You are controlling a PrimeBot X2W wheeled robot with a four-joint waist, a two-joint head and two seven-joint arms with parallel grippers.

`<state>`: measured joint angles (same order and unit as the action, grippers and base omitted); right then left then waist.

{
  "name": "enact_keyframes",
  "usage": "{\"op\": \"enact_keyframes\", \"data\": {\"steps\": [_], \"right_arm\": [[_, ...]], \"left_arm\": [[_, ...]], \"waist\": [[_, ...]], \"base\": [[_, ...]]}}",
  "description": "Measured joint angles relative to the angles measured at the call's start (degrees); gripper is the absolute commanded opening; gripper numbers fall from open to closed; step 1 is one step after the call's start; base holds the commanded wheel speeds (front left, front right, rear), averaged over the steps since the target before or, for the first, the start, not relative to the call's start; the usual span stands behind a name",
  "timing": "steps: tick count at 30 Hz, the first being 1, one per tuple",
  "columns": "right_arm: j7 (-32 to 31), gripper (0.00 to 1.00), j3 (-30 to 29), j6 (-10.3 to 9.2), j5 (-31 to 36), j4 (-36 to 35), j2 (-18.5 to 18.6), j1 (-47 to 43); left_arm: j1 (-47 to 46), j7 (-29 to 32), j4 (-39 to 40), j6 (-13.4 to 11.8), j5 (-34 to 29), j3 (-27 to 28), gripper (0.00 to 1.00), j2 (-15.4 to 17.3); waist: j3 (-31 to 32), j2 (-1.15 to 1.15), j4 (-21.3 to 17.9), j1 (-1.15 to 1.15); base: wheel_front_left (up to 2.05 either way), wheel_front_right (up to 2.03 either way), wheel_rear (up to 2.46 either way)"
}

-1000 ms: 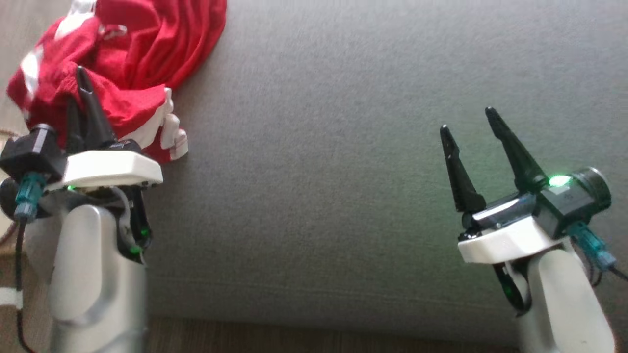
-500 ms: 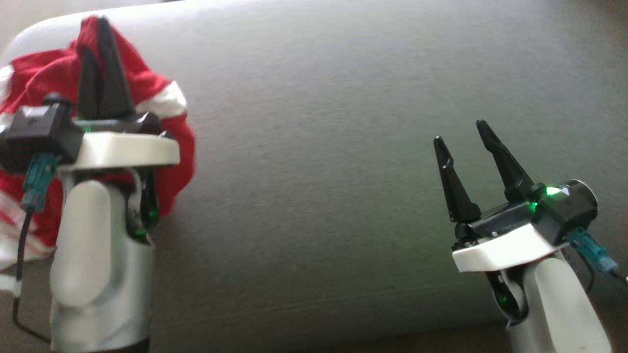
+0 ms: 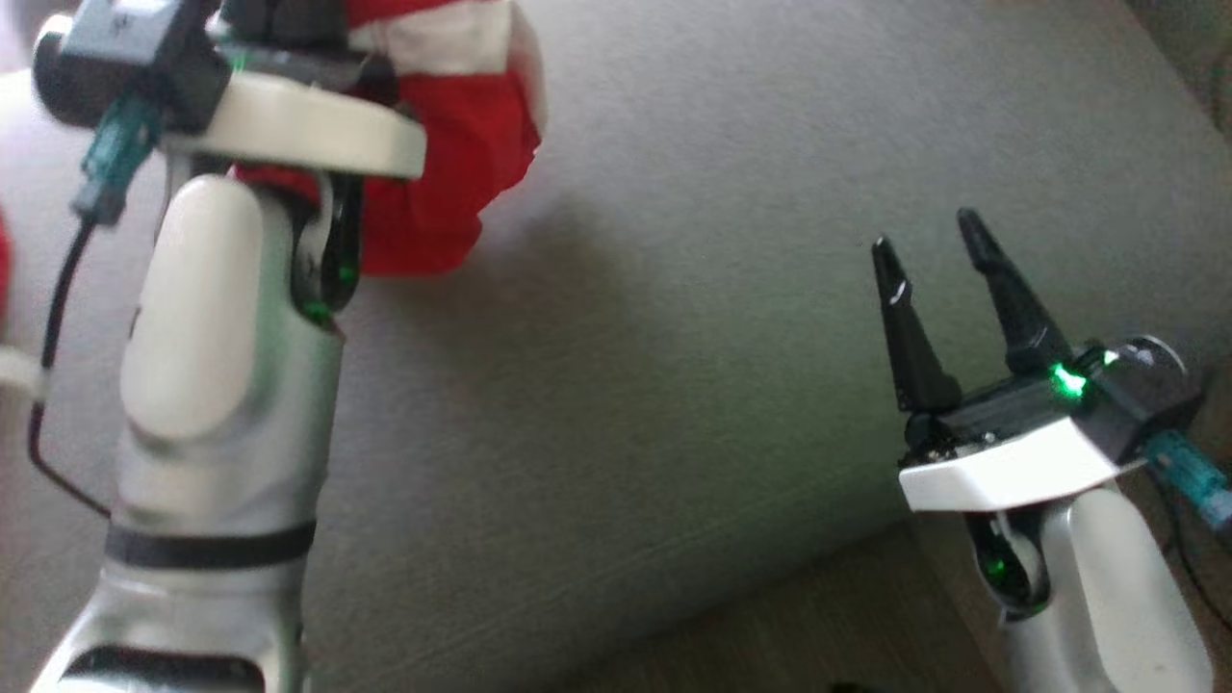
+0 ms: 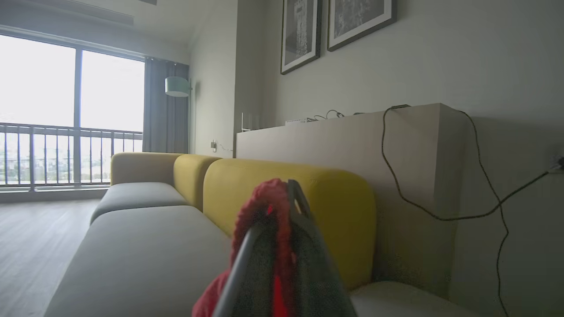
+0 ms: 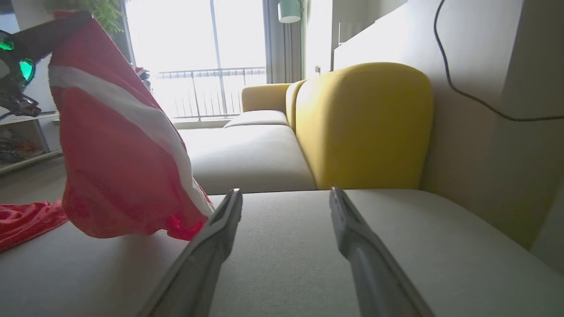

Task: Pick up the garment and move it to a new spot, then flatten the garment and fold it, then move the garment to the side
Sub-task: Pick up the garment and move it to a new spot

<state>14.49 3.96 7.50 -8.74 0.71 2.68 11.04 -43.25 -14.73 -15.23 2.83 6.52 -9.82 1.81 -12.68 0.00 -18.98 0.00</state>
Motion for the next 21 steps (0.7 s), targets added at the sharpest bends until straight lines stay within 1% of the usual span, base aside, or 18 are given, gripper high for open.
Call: {"op": "enact_keyframes", "data": {"steps": [4,6,11,16,19,20,21], "right_arm": [[0.0,1.00,-0.1,0.00,-1.7,-0.5,0.0,1.3],[0.1,1.00,0.0,0.00,-2.9,-0.6,0.0,1.5],[0.1,1.00,0.0,0.00,-5.6,-1.0,0.0,1.7],[0.1,1.00,-1.7,0.00,-6.6,-1.5,-0.1,2.1],[0.1,1.00,-1.7,0.00,-7.0,-1.7,-0.1,2.6],[0.1,1.00,-1.6,0.00,-7.0,-1.7,-0.2,2.6],[0.1,1.00,-1.5,0.00,-7.0,-1.7,-0.2,2.6]], "left_arm": [[-4.7,0.0,-5.3,0.5,2.6,-1.4,0.00,-0.2],[-6.5,0.0,-8.7,0.5,2.6,-2.4,0.00,-0.2],[-9.0,0.0,-18.5,0.2,1.2,-2.6,0.00,0.7],[-9.6,0.0,-28.4,0.6,1.1,-2.5,0.00,1.7],[-9.6,0.0,-30.6,0.7,1.1,-2.1,0.00,2.4],[-9.6,0.0,-30.5,0.6,1.1,-1.9,0.42,2.4],[-9.6,0.0,-30.3,0.2,1.1,-1.5,1.00,2.4]], "waist": [[-2.0,0.00,-3.5,0.00],[-3.3,0.00,-5.1,0.00],[-6.7,0.00,-9.1,0.00],[-11.0,0.00,-10.9,0.02],[-12.7,0.00,-11.4,0.02],[-13.0,0.00,-11.4,0.02],[-13.1,0.00,-11.3,0.02]], "base": [[0.00,0.00,0.00],[0.00,0.00,0.00],[0.00,0.00,0.00],[0.00,0.00,0.00],[0.00,0.00,0.00],[0.00,0.00,0.00],[0.00,0.00,0.00]]}}
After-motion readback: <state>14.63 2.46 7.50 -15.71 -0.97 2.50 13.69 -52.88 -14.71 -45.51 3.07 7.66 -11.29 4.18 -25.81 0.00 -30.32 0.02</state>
